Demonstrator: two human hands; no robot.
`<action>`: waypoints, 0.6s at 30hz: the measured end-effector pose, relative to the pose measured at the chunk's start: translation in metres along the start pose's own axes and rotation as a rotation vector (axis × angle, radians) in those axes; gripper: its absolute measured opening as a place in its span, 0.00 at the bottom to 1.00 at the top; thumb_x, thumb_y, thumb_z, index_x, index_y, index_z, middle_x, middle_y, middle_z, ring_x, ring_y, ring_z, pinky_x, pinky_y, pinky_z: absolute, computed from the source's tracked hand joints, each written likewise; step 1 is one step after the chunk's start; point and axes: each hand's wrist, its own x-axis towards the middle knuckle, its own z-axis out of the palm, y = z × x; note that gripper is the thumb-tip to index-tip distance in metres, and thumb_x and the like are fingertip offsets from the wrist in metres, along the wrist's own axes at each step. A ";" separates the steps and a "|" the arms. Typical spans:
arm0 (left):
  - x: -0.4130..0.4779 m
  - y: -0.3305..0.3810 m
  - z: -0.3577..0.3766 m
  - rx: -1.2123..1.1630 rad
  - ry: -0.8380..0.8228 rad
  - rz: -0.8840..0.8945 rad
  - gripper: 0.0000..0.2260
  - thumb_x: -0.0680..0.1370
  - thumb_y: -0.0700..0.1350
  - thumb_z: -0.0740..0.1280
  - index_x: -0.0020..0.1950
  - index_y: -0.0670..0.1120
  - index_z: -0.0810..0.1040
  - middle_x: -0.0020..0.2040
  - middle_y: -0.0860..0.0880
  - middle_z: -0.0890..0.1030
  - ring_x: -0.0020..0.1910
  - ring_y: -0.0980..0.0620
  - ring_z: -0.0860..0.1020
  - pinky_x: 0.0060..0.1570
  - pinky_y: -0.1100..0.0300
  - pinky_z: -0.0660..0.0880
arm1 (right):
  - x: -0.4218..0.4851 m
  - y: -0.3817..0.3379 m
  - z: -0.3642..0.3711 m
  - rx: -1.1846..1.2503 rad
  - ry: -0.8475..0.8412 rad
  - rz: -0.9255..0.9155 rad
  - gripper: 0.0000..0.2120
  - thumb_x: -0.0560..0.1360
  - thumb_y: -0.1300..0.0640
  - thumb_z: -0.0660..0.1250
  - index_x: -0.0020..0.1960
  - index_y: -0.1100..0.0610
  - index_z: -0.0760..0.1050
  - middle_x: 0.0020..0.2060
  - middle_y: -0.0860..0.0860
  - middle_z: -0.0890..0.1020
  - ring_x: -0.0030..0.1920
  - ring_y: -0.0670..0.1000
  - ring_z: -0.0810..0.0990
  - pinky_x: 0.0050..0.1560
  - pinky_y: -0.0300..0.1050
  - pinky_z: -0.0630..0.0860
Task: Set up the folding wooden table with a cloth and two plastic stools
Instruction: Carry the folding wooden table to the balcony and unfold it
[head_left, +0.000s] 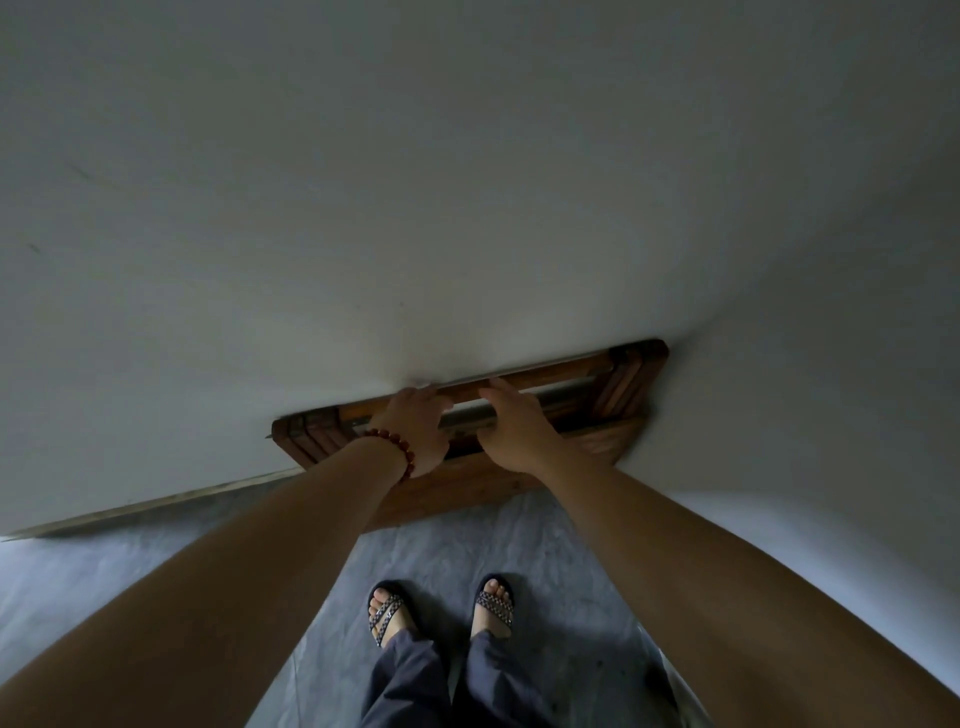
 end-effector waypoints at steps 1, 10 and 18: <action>0.000 -0.001 -0.002 0.022 -0.011 0.014 0.24 0.78 0.41 0.60 0.74 0.49 0.61 0.76 0.48 0.58 0.75 0.47 0.56 0.73 0.50 0.59 | 0.002 0.000 0.000 -0.020 -0.007 0.000 0.28 0.79 0.59 0.58 0.77 0.56 0.53 0.77 0.50 0.50 0.76 0.58 0.49 0.75 0.52 0.53; 0.003 -0.011 0.001 -0.014 -0.027 0.010 0.25 0.78 0.36 0.59 0.74 0.48 0.61 0.76 0.49 0.59 0.73 0.48 0.62 0.69 0.55 0.64 | 0.002 0.009 0.009 -0.151 -0.003 -0.002 0.41 0.74 0.59 0.65 0.78 0.51 0.44 0.77 0.45 0.46 0.75 0.59 0.49 0.70 0.53 0.63; -0.006 -0.012 0.015 -0.160 0.013 -0.013 0.23 0.77 0.36 0.59 0.72 0.47 0.63 0.69 0.47 0.69 0.63 0.47 0.72 0.58 0.58 0.70 | 0.004 0.004 0.018 -0.490 0.122 -0.011 0.35 0.73 0.58 0.66 0.75 0.56 0.53 0.72 0.52 0.56 0.68 0.60 0.58 0.65 0.55 0.66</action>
